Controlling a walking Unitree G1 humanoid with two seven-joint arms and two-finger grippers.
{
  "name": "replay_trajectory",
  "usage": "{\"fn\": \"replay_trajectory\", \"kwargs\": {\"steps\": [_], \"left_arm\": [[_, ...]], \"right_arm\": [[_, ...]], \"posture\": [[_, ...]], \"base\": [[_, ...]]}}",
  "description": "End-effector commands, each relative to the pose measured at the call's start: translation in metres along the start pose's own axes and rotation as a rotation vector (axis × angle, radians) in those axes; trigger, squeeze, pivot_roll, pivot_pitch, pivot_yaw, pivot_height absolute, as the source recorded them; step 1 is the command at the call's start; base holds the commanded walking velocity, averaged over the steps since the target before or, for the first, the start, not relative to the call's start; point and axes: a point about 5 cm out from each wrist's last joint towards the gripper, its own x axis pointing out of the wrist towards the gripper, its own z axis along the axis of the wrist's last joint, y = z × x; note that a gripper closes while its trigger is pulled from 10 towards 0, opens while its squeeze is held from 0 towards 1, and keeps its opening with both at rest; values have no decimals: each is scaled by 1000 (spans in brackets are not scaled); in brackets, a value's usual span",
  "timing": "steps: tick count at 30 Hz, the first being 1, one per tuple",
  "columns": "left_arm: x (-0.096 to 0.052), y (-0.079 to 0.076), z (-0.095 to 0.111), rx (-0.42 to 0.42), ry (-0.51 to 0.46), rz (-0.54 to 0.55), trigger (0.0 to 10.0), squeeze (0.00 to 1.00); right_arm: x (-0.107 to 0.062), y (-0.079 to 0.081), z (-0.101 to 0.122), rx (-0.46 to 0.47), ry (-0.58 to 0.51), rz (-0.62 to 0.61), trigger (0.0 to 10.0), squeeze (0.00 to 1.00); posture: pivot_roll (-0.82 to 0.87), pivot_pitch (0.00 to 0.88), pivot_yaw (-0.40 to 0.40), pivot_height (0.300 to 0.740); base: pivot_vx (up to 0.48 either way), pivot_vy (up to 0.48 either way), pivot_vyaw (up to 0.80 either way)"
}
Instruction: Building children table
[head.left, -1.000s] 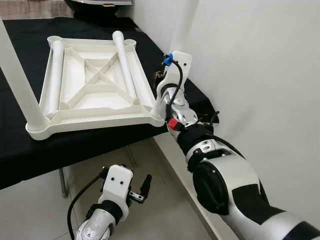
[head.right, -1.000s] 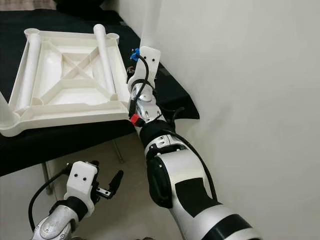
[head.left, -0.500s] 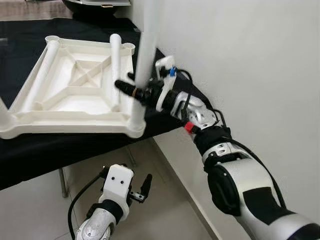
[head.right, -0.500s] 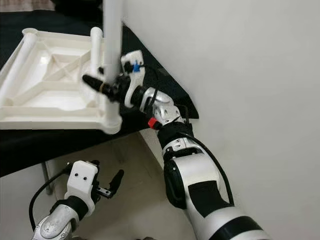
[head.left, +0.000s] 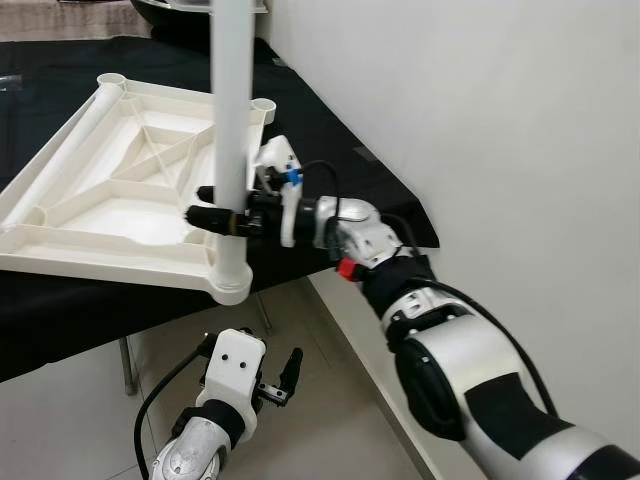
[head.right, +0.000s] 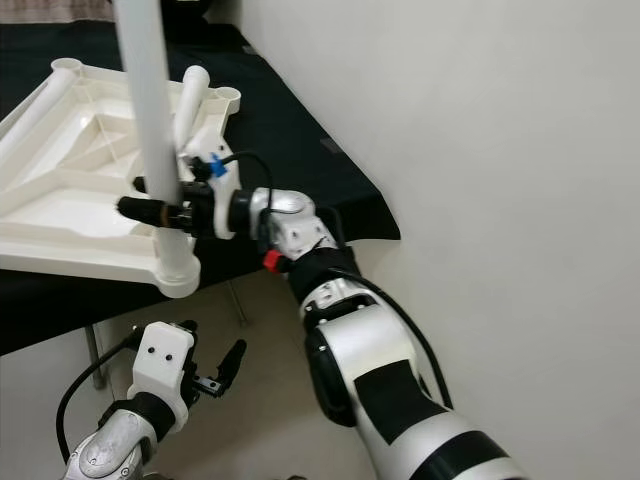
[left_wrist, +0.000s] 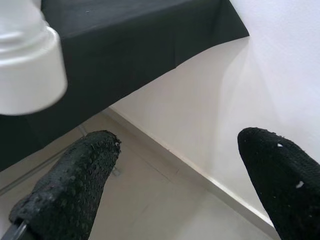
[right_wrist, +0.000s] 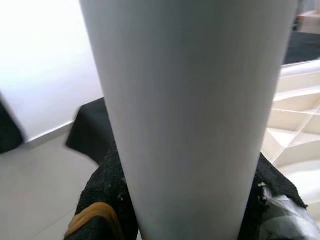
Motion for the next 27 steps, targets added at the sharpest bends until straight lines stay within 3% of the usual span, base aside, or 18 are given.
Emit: {"fn": "replay_trajectory", "kwargs": {"steps": [1,2,3,4,6,7,10,16,17,18,20,21,24,25,27], "left_arm": [[0,-3,-3,-17,12,-8,10000,0],[0,-3,-3,-17,12,-8,10000,0],[1,-3,-3,-17,13,-8,10000,0],[1,-3,-3,-18,14,-9,10000,0],[1,-3,-3,-17,16,-9,10000,0],[1,-3,-3,-17,16,-9,10000,0],[2,-3,-3,-14,16,-10,10000,0],[2,-2,-3,-10,17,-9,10000,0],[2,-2,-3,-9,18,-10,10000,0],[2,-2,-3,-8,17,-11,10000,0],[2,-2,-3,-8,17,-12,10000,0],[2,-2,-3,-7,18,-11,10000,0],[3,-2,-3,-6,18,-10,10000,0],[3,-2,-3,-7,18,-11,10000,0],[3,-2,-3,-7,17,-11,10000,0]], "right_arm": [[-4,-17,10,19,-32,-259,0,0],[-4,-17,10,19,-32,-259,0,0],[-9,-29,9,42,-19,-471,0,0],[-14,-37,9,56,-7,-605,0,0],[-37,-56,2,101,28,-971,0,0],[-37,-56,2,101,28,-971,0,0],[-60,-67,-6,172,39,-1249,0,0],[-64,-67,-9,203,42,-1339,0,0],[-57,-63,-9,227,27,-1314,5412,0],[-48,-59,-7,247,-12,-1257,10000,0],[-42,-56,-5,259,-40,-1215,10000,0],[-39,-54,-3,259,-73,-1177,10000,1000],[-40,-55,2,201,-100,-1158,10000,1000],[-39,-55,5,213,-131,-1084,10000,0],[-39,-55,7,226,-152,-1033,10000,0]], "posture": [[123,101,-190,740],[123,101,-190,740],[123,101,-190,740],[123,101,-190,740],[119,102,-190,740],[119,102,-190,740],[122,104,-187,740],[122,105,-184,740],[122,105,-182,740],[123,104,-181,740],[123,104,-181,740],[123,105,-179,740],[126,105,-180,740],[126,105,-180,740],[126,105,-180,740]], "base": [[0,0,0],[0,0,0],[0,0,0],[0,0,0],[0,0,0],[0,0,0],[0,0,0],[0,0,0],[0,0,0],[0,0,0],[0,0,0],[0,0,0],[0,0,0],[0,0,0],[0,0,0]]}}
